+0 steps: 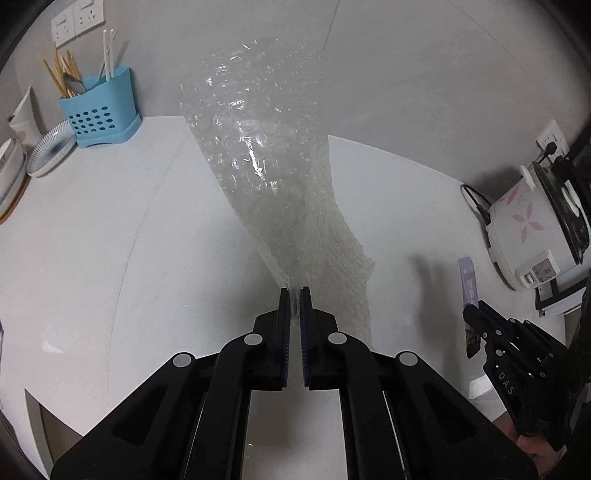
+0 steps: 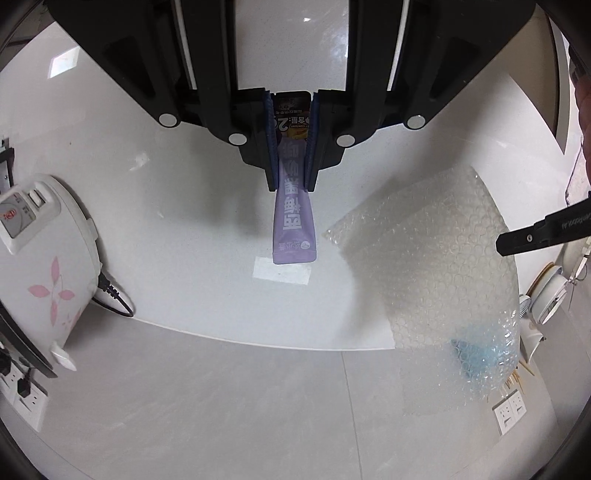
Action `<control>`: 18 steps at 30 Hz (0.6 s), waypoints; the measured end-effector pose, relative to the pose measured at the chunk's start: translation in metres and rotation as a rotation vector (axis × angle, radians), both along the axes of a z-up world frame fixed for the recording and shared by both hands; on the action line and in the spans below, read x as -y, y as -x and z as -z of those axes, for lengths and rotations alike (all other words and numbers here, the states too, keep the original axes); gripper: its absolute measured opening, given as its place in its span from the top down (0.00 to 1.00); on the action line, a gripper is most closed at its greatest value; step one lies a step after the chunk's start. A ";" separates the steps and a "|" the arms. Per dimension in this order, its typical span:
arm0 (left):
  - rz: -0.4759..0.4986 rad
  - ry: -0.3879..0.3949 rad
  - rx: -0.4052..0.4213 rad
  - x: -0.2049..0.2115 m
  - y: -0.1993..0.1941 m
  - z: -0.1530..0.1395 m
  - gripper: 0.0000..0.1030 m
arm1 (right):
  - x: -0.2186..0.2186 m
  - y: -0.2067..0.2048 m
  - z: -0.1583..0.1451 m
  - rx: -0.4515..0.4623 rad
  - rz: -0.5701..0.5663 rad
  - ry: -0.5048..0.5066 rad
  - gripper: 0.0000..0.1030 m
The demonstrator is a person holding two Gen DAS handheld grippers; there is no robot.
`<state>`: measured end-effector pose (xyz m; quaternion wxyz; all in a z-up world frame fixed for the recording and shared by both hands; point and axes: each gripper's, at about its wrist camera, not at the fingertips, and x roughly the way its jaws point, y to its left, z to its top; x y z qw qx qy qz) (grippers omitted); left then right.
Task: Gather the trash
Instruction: 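Lift the bubble wrap and snack stick off the counter, then carry the bubble wrap and snack stick down over the green wastebasket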
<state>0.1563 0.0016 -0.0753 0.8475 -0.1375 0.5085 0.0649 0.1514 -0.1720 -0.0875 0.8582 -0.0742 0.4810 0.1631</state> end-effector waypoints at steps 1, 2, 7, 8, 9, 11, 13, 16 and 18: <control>0.005 0.004 0.006 0.000 0.005 -0.002 0.96 | -0.001 0.003 -0.001 0.005 0.003 -0.002 0.87; 0.009 0.006 0.011 0.000 0.010 -0.004 0.96 | -0.003 0.009 -0.003 0.010 0.005 -0.002 0.87; 0.037 0.013 0.036 -0.002 0.036 -0.013 0.96 | -0.007 0.029 -0.010 0.032 0.019 -0.005 0.87; 0.043 0.015 0.040 -0.003 0.040 -0.014 0.96 | -0.007 0.033 -0.011 0.037 0.020 -0.005 0.87; 0.049 0.019 0.046 -0.004 0.046 -0.015 0.96 | -0.007 0.039 -0.012 0.044 0.023 -0.001 0.87; 0.061 0.026 0.055 -0.006 0.056 -0.017 0.96 | -0.010 0.053 -0.016 0.052 0.029 0.000 0.87; 0.073 0.033 0.063 -0.008 0.068 -0.018 0.96 | -0.012 0.066 -0.017 0.057 0.042 0.003 0.87; 0.089 0.041 0.072 -0.012 0.087 -0.022 0.96 | -0.016 0.082 -0.018 0.058 0.045 0.003 0.87; 0.096 0.047 0.077 -0.016 0.100 -0.024 0.96 | -0.022 0.094 -0.020 0.072 0.035 0.013 0.87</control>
